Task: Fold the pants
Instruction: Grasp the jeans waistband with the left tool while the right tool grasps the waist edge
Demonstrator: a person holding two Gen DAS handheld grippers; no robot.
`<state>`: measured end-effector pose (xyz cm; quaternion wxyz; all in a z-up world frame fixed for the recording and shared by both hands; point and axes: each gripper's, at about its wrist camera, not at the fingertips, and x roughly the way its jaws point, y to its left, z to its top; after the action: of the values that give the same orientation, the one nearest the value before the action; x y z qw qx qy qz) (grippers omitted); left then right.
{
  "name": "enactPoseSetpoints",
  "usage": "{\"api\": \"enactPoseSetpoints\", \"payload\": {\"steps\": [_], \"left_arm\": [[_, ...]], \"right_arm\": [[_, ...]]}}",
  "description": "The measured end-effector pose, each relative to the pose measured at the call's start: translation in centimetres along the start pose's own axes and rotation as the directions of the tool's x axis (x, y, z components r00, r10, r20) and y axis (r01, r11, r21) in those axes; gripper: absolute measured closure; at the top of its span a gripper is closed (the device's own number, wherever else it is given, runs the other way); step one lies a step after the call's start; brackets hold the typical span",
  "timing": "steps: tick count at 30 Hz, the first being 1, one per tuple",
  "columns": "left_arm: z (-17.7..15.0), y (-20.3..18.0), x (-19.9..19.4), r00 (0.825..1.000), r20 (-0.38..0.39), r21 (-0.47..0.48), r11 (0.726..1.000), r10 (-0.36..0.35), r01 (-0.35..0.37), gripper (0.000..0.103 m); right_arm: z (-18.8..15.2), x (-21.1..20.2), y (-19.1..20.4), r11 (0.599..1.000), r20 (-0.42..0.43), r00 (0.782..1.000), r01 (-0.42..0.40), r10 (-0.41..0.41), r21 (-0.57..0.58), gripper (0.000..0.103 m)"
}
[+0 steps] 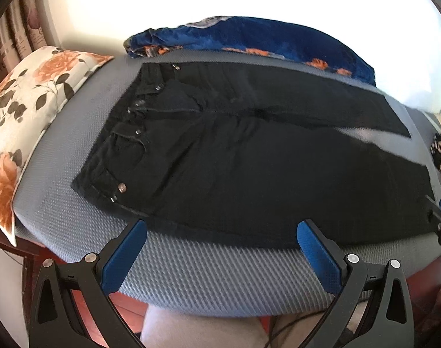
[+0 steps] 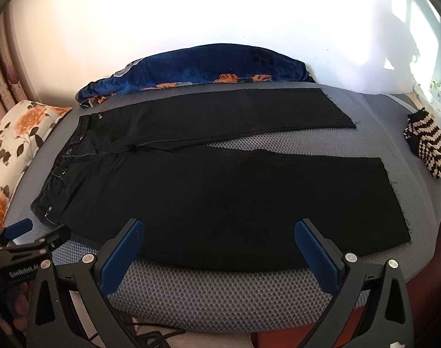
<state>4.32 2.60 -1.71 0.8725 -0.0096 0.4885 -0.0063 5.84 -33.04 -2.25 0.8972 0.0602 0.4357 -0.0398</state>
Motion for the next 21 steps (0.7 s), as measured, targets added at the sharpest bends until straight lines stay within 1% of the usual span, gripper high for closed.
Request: {"api": "enactPoseSetpoints", "payload": {"steps": [4,7,10,12,14,16,19,21], "left_arm": [[2.5,1.9,0.7,1.000,0.002,-0.051,0.998,-0.030,0.030,0.000],[4.7,3.7,1.4,0.999,0.014,-0.079,0.996,-0.044,0.045,0.002],[7.4,5.7,2.6,0.998,0.023,-0.091,0.994,-0.051,0.053,0.010],[9.1,7.0,3.5,0.998,0.030,-0.092,0.994,-0.060,0.062,0.019],[11.3,8.6,4.7,0.995,0.038,-0.100,0.990,-0.095,0.099,0.025],[13.4,10.0,6.1,0.992,0.043,-0.098,0.987,-0.122,0.125,0.027],[16.3,12.2,8.4,0.979,0.042,-0.099,0.974,-0.198,0.201,0.031],[18.0,13.6,10.1,0.969,0.029,-0.126,0.961,-0.246,0.248,0.034]], "right_arm": [[1.2,0.7,0.6,1.000,0.008,1.000,-0.001,0.001,-0.028,0.000],[2.5,1.2,1.2,0.999,0.035,0.999,-0.027,0.029,-0.047,0.000],[4.3,1.8,1.7,0.995,0.053,0.995,-0.079,0.083,-0.064,0.000],[5.6,2.5,1.9,0.991,0.065,0.991,-0.113,0.118,-0.069,0.000],[7.2,3.5,2.1,0.986,0.061,0.986,-0.153,0.157,-0.067,0.000],[8.3,4.4,2.1,0.981,0.061,0.980,-0.186,0.190,-0.059,0.000],[10.3,6.4,2.3,0.974,0.039,0.973,-0.224,0.226,-0.046,0.000],[11.3,7.6,2.5,0.971,0.030,0.971,-0.236,0.237,-0.036,0.000]]}}
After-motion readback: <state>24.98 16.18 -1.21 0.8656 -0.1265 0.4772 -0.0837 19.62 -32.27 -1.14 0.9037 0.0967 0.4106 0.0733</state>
